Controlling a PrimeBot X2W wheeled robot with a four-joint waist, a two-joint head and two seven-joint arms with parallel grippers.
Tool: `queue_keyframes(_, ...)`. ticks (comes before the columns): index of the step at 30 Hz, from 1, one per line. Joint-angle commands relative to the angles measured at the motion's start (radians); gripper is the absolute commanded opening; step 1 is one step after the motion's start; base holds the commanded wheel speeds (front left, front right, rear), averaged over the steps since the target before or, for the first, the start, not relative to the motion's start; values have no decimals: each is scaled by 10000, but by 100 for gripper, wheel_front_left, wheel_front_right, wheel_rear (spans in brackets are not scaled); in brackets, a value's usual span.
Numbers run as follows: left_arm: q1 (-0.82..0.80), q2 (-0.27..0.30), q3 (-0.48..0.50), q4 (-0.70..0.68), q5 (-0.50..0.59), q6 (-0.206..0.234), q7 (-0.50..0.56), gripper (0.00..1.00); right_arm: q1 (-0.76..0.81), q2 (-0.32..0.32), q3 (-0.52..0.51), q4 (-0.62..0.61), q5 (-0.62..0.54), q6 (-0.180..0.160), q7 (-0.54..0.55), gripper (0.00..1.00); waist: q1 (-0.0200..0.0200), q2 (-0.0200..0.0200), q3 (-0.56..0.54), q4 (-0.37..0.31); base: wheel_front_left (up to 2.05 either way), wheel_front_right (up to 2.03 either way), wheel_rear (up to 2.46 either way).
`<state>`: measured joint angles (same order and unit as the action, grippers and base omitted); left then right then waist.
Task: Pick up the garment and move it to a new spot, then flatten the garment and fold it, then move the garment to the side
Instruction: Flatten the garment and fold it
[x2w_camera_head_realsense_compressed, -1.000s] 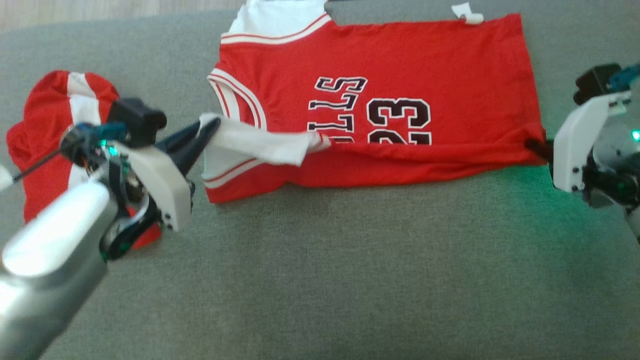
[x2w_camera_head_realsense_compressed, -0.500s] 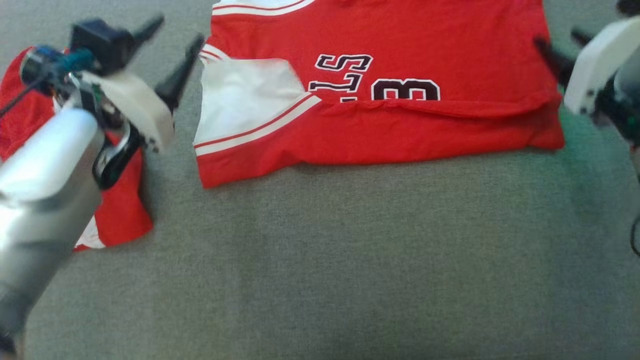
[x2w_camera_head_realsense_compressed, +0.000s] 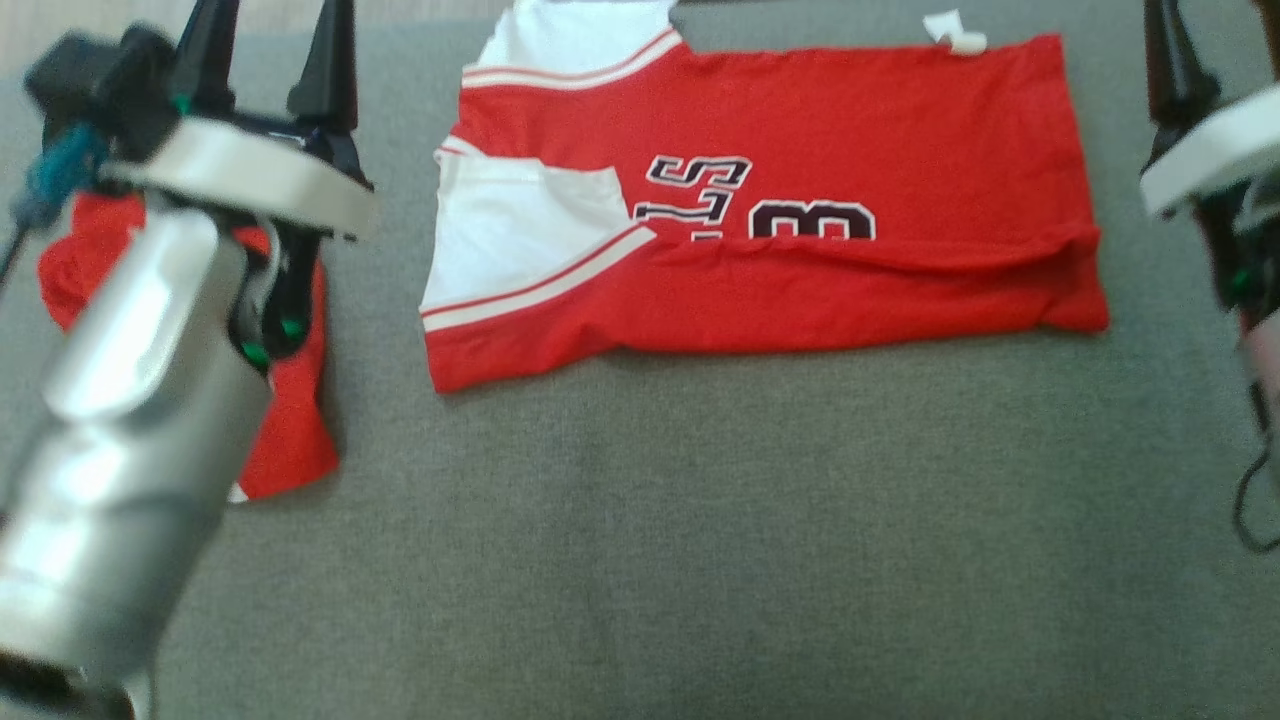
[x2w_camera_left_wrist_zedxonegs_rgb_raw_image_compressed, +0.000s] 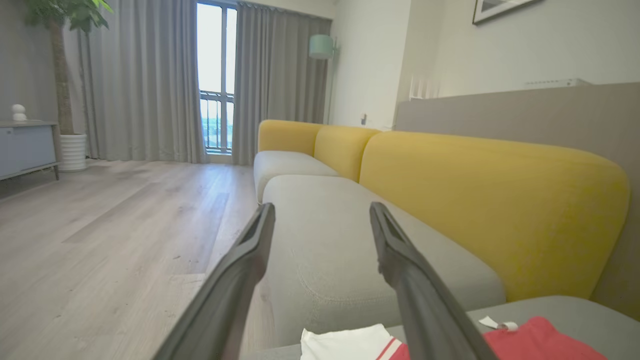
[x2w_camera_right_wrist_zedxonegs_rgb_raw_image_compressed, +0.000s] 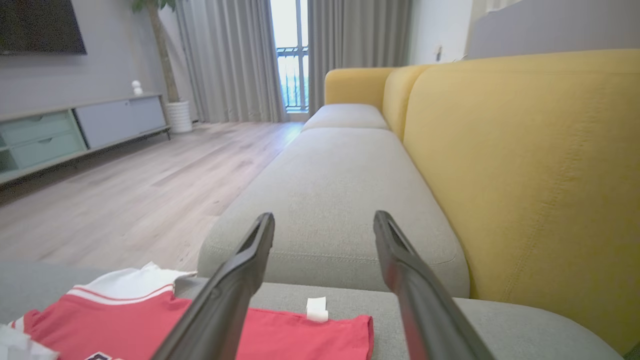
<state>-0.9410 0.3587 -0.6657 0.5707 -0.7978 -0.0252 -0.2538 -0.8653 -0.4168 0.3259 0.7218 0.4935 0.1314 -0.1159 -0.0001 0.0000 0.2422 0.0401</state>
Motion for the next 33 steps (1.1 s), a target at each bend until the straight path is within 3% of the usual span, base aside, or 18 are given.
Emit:
queue_keyframes(1, 403, 198, 948, -824, 462, 207, -75, 100, 465, 194, -201, -399, -200, -7, -565, 100, 1, 0, -417, -32, 0, 0, 0)
queue_keyframes(10, 4279, -975, 3326, -3273, 2520, 718, -78, 100, 3075, 1578, -2283, -1535, -1705, -7, -1400, 100, 1, 0, -1421, -236, 0, 0, 0)
queue_keyframes(15, 5939, -1728, 3835, -3510, 3738, 624, -79, 100, 4958, 2379, -3261, -2702, -2616, -7, -1450, 100, 1, 0, -1753, -263, 0, 0, 0)
queue_keyframes(22, 7399, -2674, 4737, -3628, 4708, 228, -79, 100, 6778, 3248, -3713, -4208, -3653, -7, -1456, 100, 1, 0, -1950, -309, 0, 0, 0)
queue_keyframes(33, 7671, -3055, 5297, -3379, 5162, -298, -79, 100, 7515, 3626, -4004, -4791, -3795, -7, -1457, 100, 1, 0, -1878, -307, 0, 0, 0)
